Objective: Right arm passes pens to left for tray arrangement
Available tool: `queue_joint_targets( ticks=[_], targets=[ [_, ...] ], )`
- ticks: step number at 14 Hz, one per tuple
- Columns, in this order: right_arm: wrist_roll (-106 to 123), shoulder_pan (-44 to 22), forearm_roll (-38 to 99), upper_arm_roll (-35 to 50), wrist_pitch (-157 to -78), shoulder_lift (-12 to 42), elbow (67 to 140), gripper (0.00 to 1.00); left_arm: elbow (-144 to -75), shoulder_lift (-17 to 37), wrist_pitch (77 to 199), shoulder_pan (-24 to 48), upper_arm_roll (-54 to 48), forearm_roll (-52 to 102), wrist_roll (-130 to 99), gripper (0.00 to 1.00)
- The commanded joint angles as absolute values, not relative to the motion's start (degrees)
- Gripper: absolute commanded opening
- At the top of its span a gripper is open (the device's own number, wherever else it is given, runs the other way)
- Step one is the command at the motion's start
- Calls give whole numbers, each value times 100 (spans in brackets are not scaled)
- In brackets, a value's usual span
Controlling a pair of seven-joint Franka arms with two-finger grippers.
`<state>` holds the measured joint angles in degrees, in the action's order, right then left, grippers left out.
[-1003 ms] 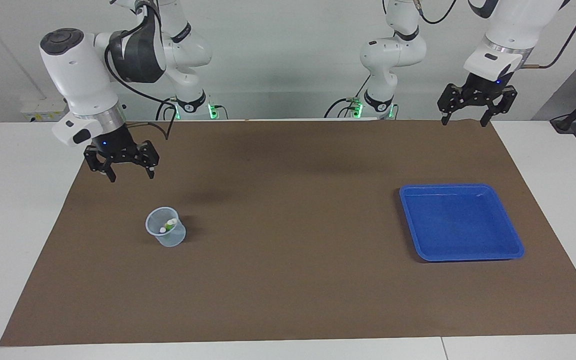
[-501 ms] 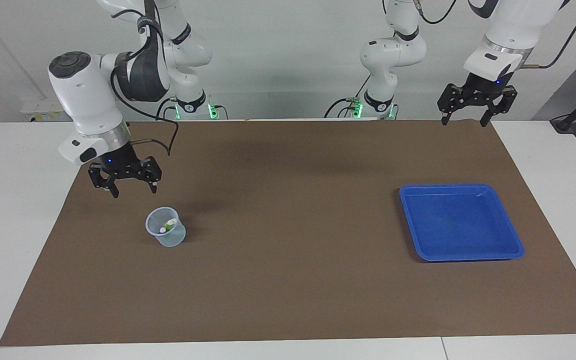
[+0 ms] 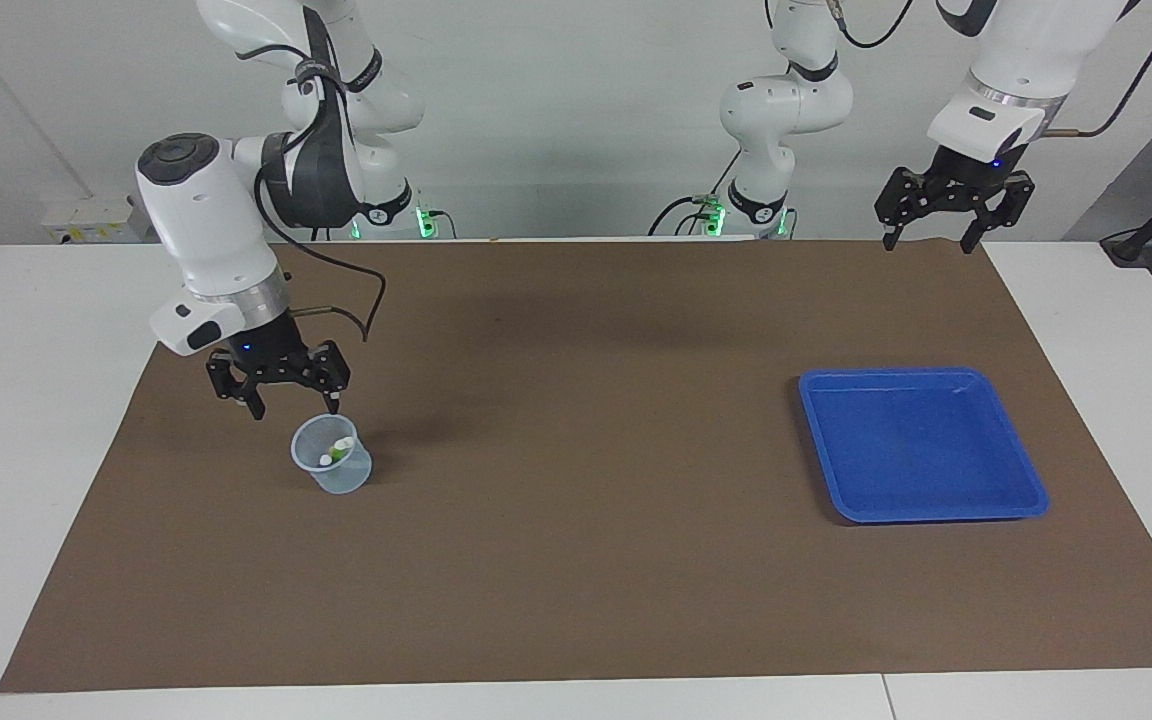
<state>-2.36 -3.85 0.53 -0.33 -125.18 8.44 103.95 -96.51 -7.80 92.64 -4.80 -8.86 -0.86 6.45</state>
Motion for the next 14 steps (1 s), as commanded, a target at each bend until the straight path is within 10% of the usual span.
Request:
queue_joint_targets(
  ticks=[1,14],
  targets=[
    [-807,-466,-52,0,-12410,1212,9933,100,-9826,-949,9255,-483,-870,-141,712,100],
    [-2496,-765,-756,-9,-11470,2136,9070,73,-9826,-949,9264,-483,-870,-141,712,100]
  ],
)
